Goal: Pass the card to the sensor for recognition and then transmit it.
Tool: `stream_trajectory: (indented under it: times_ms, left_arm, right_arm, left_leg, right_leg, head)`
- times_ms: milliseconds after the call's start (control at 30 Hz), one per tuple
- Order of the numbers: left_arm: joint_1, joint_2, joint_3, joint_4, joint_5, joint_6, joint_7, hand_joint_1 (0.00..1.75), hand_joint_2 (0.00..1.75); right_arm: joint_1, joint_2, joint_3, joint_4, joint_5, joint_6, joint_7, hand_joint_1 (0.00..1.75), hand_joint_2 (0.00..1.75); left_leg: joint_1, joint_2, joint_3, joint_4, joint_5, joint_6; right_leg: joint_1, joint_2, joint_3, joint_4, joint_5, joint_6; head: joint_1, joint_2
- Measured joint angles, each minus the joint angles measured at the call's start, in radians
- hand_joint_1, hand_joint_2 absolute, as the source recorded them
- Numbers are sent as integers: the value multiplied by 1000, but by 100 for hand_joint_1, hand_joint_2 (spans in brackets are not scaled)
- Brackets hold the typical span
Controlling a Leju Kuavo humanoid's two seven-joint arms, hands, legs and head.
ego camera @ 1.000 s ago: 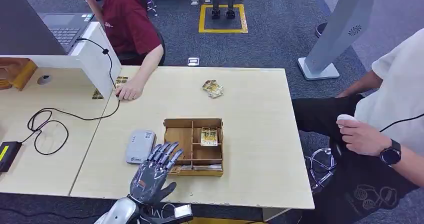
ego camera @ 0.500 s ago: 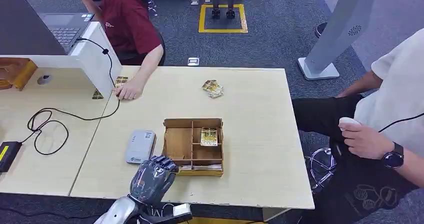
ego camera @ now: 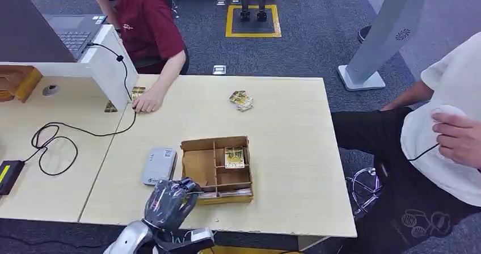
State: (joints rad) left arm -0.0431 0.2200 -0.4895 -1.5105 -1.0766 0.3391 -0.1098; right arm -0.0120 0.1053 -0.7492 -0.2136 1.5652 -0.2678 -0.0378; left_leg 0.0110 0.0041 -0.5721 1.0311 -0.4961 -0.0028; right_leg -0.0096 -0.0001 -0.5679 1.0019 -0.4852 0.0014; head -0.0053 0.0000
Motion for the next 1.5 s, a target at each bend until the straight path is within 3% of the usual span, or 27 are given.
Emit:
stream_trajectory:
  times_ms: [300, 600, 767, 900, 1100, 1500]
  left_arm:
    - [-47, 80, 77, -216, 95, -40, -9, 175, 175]
    - [-64, 124, 136, -286, 89, -34, -5, 175, 175]
    - [-85, 118, 155, -274, 19, -16, 58, 175, 175]
    - [-127, 105, 162, -215, -151, 31, 148, 175, 175]
    - [-190, 70, 169, -105, -145, 32, 183, 175, 175]
    - [-219, 36, 186, -6, -139, 33, 193, 175, 175]
  right_arm:
    - [2, 0, 0, 0, 0, -3, -3, 0, 0]
    - [2, 0, -3, 0, 0, -6, -3, 0, 0]
    - [1, 0, -3, 0, 0, -6, -3, 0, 0]
    - [-1, 0, 0, 0, 0, -6, -2, 0, 0]
    - [-7, 0, 5, 1, 0, -6, -2, 0, 0]
    - [-8, 0, 10, 1, 0, -6, 6, 0, 0]
  left_leg:
    - [0, 0, 0, 0, 0, -1]
    - [0, 0, 0, 0, 0, -1]
    - [0, 0, 0, 0, 0, -1]
    - [0, 0, 0, 0, 1, -1]
    - [0, 1, 0, 0, 1, -1]
    - [0, 0, 0, 0, 1, -1]
  right_leg:
    - [0, 0, 0, 0, 0, 0]
    - [0, 0, 0, 0, 0, 0]
    - [0, 0, 0, 0, 0, 0]
    - [0, 0, 0, 0, 1, 0]
    - [0, 1, 0, 0, 1, 0]
    - [0, 1, 0, 0, 1, 0]
  head:
    - [0, 0]
    - [0, 0]
    - [0, 0]
    - [0, 0]
    - [0, 0]
    - [0, 0]
